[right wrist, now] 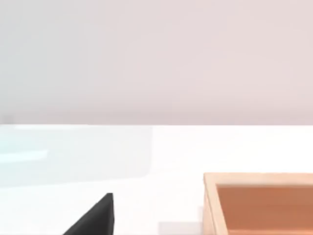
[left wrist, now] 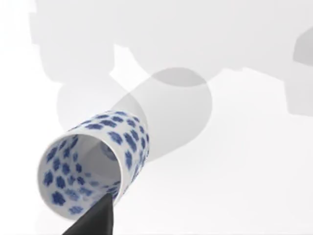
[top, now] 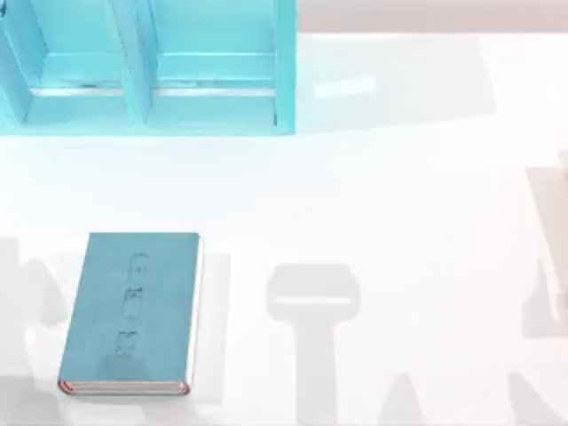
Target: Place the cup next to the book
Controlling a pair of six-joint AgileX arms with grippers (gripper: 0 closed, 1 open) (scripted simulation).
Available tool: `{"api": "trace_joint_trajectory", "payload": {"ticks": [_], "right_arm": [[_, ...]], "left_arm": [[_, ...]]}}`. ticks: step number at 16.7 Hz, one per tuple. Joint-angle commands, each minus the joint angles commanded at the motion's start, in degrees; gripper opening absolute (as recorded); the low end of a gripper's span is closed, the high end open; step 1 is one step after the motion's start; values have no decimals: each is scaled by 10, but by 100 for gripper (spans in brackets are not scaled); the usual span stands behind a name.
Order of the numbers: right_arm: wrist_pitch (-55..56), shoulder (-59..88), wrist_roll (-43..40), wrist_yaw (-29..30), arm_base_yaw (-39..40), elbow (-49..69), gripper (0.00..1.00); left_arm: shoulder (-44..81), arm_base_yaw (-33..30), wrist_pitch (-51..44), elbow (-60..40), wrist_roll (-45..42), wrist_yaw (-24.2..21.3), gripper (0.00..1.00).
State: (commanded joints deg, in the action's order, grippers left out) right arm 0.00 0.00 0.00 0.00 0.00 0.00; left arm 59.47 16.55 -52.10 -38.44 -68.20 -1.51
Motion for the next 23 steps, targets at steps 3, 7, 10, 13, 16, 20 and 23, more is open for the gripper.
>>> {"api": "trace_joint_trajectory", "payload": {"ticks": [3,7,10,13,16,20,23], "right_arm": [[0,0,0,0,0,0,100],[0,0,0,0,0,0,100],[0,0,0,0,0,0,100],[0,0,0,0,0,0,100],[0,0,0,0,0,0,100],[0,0,0,0,0,0,100],[0,0,0,0,0,0,100]], "left_arm": [[126,32,-96,-79,-167,-2,100],[239,67,-168,-190,-358,4,100],[277,85,-182,-264,-450,11,100],[287,92,-180,-299,-487,16,100],[287,92,-180,-299,-487,16,100],[288,90,-171,-289,-485,15,100],[306,91,-113,-248,-486,16,100]]}}
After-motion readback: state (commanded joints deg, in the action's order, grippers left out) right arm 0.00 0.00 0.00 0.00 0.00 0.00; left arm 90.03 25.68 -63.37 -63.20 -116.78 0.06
